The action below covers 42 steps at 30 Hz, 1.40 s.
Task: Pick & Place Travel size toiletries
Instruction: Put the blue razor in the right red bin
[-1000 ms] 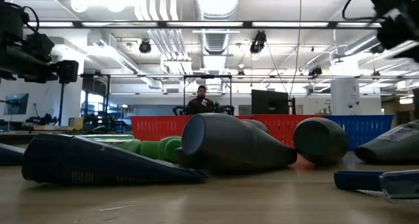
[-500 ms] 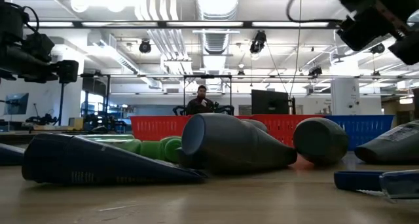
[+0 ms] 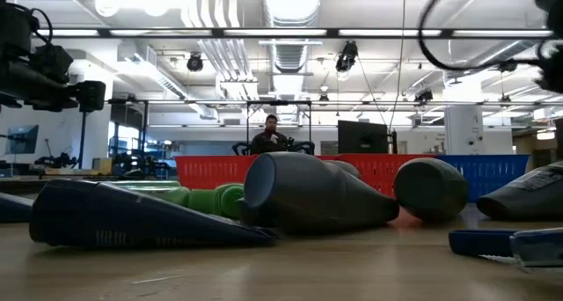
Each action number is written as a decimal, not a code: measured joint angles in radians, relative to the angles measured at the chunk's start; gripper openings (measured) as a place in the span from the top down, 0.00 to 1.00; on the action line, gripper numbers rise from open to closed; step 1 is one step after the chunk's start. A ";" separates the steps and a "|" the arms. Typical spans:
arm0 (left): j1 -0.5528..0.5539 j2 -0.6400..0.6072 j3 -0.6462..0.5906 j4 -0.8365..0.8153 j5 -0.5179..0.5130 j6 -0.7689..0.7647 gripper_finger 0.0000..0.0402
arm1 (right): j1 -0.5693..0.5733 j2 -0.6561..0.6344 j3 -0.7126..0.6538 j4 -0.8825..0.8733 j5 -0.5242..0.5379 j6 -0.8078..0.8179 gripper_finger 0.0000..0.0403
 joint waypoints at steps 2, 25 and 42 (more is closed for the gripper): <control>0.000 0.000 0.000 0.000 0.000 0.000 0.29 | 0.026 0.024 -0.011 0.001 0.025 0.050 0.15; 0.000 0.000 0.000 0.000 0.000 0.000 0.29 | 0.155 0.316 0.002 0.192 0.183 0.133 0.25; 0.000 0.000 0.000 0.000 0.000 0.000 0.29 | 0.205 0.369 -0.042 0.293 0.218 0.204 0.51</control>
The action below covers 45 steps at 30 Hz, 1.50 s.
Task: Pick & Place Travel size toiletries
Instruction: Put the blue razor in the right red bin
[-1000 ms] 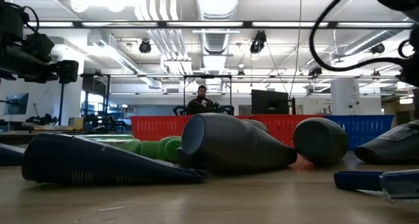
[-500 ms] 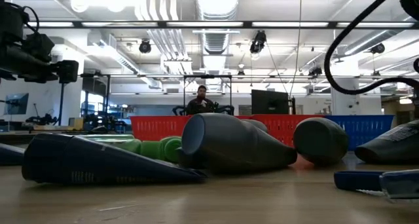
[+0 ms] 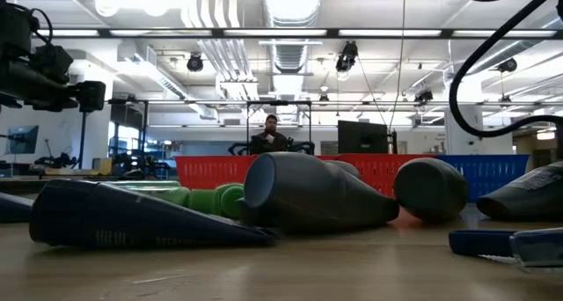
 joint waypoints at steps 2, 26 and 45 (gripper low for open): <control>0.000 0.000 0.000 0.000 0.000 0.000 0.29 | 0.002 -0.004 -0.006 0.003 -0.001 -0.004 0.57; 0.000 0.000 0.000 0.000 0.000 0.000 0.29 | 0.003 -0.163 -0.010 -0.078 0.186 -0.066 0.92; 0.000 0.000 0.000 0.000 0.000 0.000 0.29 | -0.202 -0.506 0.046 -0.129 0.586 -0.294 0.92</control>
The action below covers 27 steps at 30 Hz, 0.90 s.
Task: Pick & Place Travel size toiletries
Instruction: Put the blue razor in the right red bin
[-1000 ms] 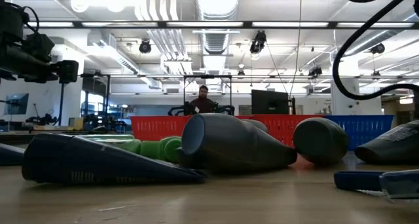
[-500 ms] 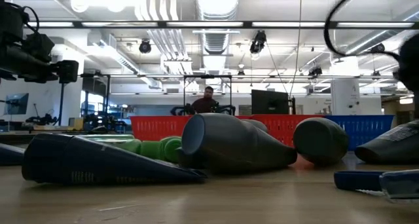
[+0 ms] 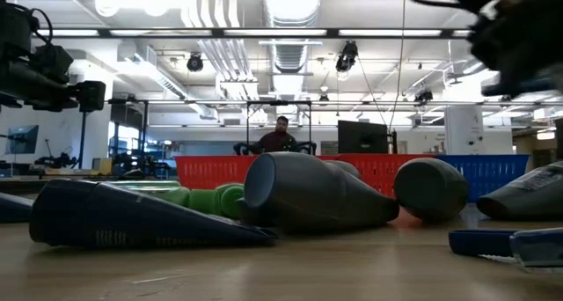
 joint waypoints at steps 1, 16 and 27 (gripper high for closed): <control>0.000 0.000 0.000 0.000 0.000 0.000 0.29 | -0.045 -0.002 0.005 0.000 -0.001 -0.032 0.92; 0.000 0.000 0.000 0.000 0.000 0.000 0.29 | -0.712 0.281 0.190 0.000 -0.348 -0.672 0.91; 0.000 0.000 0.000 0.000 0.000 0.000 0.29 | -0.758 0.569 0.327 -0.020 -0.424 -0.800 0.91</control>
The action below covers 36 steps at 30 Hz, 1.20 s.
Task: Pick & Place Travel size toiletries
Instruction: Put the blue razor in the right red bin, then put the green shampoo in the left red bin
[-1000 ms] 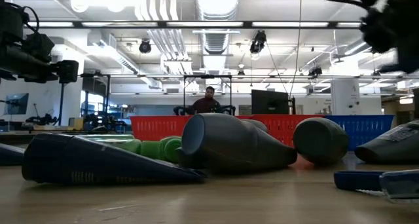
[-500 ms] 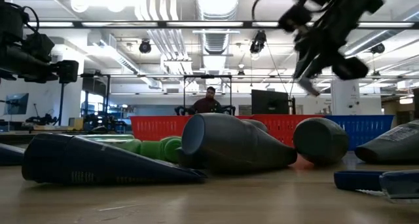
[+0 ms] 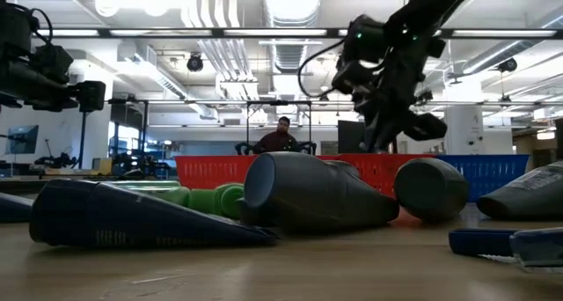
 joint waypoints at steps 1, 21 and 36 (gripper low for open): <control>0.000 0.000 0.000 0.000 0.000 0.000 0.29 | -0.001 0.016 0.007 -0.010 0.003 0.003 0.90; 0.000 0.000 0.000 0.000 0.000 0.000 0.29 | 0.096 -0.119 0.084 -0.171 0.054 -0.071 0.47; 0.000 0.000 0.000 0.009 -0.035 0.213 0.29 | 0.326 -0.151 0.066 -0.244 0.135 0.048 0.32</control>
